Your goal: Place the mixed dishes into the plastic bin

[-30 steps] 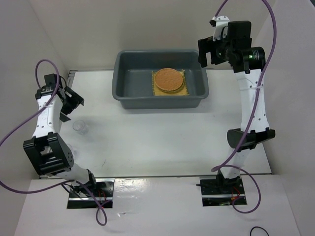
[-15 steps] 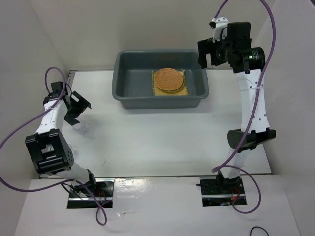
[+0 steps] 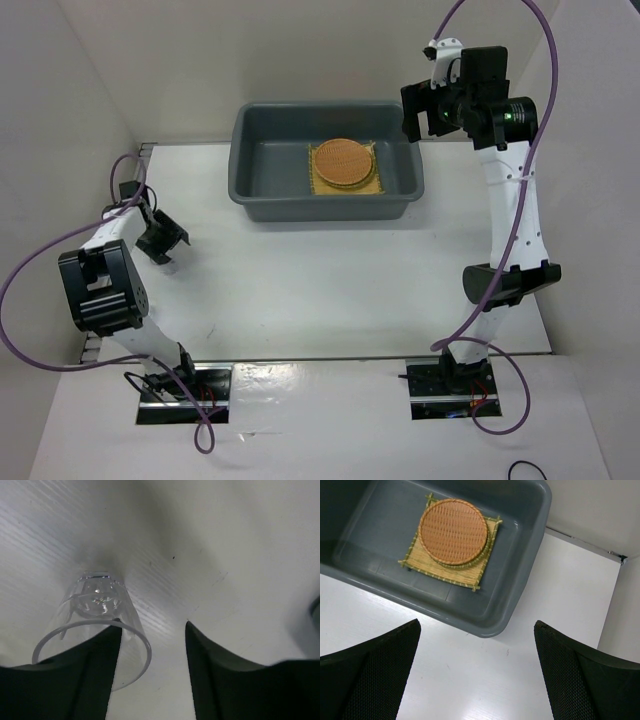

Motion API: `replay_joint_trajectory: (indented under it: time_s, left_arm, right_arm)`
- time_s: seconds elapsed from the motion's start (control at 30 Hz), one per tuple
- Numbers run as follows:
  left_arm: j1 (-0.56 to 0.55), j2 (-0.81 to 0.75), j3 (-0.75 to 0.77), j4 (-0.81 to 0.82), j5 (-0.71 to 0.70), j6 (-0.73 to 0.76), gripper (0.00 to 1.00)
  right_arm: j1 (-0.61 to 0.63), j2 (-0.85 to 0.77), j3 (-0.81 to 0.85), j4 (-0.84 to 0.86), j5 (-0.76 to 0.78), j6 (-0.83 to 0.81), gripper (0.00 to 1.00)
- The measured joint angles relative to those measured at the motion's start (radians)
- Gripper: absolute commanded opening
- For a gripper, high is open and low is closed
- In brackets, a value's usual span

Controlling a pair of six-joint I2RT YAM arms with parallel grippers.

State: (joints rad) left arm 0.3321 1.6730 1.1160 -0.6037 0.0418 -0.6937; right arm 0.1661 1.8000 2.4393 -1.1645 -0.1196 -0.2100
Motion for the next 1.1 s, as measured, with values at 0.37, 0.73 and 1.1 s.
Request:
replay_joint_trajectory:
  time_s: [0.37, 0.73, 1.1]
  left_arm:
    - [-0.001, 0.033, 0.172, -0.053, -0.009, -0.004, 0.0]
    - [-0.167, 0.045, 0.671, 0.071, 0.117, -0.165, 0.0]
    - [-0.564, 0.779, 1.807, -0.338, 0.063, 0.122, 0.0]
  right_arm:
    - [0.0, 0.0, -0.006, 0.0, 0.005, -0.002, 0.98]
    - [0.0, 0.003, 0.0, 0.0, 0.008, -0.002, 0.98]
    - [0.0, 0.008, 0.011, -0.001, 0.008, -0.007, 0.98]
